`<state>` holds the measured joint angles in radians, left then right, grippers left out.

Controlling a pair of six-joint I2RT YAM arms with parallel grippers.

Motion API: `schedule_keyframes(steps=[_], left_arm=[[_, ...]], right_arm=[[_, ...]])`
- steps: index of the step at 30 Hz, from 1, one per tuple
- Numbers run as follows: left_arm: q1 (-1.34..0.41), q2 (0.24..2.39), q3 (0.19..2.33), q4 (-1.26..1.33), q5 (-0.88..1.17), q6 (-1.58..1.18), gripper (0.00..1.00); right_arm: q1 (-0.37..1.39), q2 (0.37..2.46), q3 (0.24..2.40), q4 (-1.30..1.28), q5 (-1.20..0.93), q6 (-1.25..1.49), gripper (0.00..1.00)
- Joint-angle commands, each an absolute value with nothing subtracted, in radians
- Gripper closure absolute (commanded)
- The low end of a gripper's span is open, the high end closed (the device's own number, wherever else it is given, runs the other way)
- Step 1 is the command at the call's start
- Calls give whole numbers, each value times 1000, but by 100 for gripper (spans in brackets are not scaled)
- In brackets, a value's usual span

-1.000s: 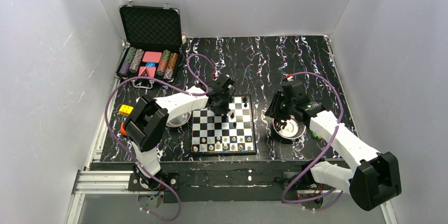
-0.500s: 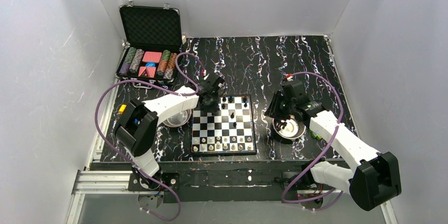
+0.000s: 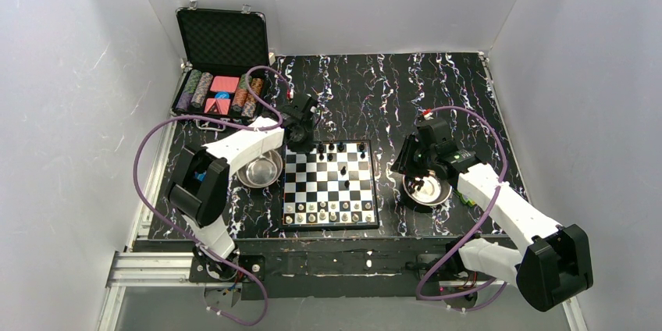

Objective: Set up the chess pieces on the board

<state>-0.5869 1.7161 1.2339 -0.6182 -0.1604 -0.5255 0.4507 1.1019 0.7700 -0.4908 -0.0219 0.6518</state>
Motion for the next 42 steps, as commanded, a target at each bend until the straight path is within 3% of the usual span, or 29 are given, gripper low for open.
schedule_keyframes(steps=[1, 19, 34, 42], left_arm=[[-582, 1731, 1270, -600, -134, -500, 90], [-583, 1785, 1285, -582, -93, -497, 89], [-583, 1769, 1290, -595, -109, -494, 70], [-581, 1645, 1266, -648, -189, -514, 63]], right_arm=[[445, 1091, 765, -468, -9, 654, 62], [445, 1103, 769, -469, -7, 650, 62], [445, 1113, 778, -469, -12, 649, 63], [445, 1108, 781, -472, -15, 649, 62]])
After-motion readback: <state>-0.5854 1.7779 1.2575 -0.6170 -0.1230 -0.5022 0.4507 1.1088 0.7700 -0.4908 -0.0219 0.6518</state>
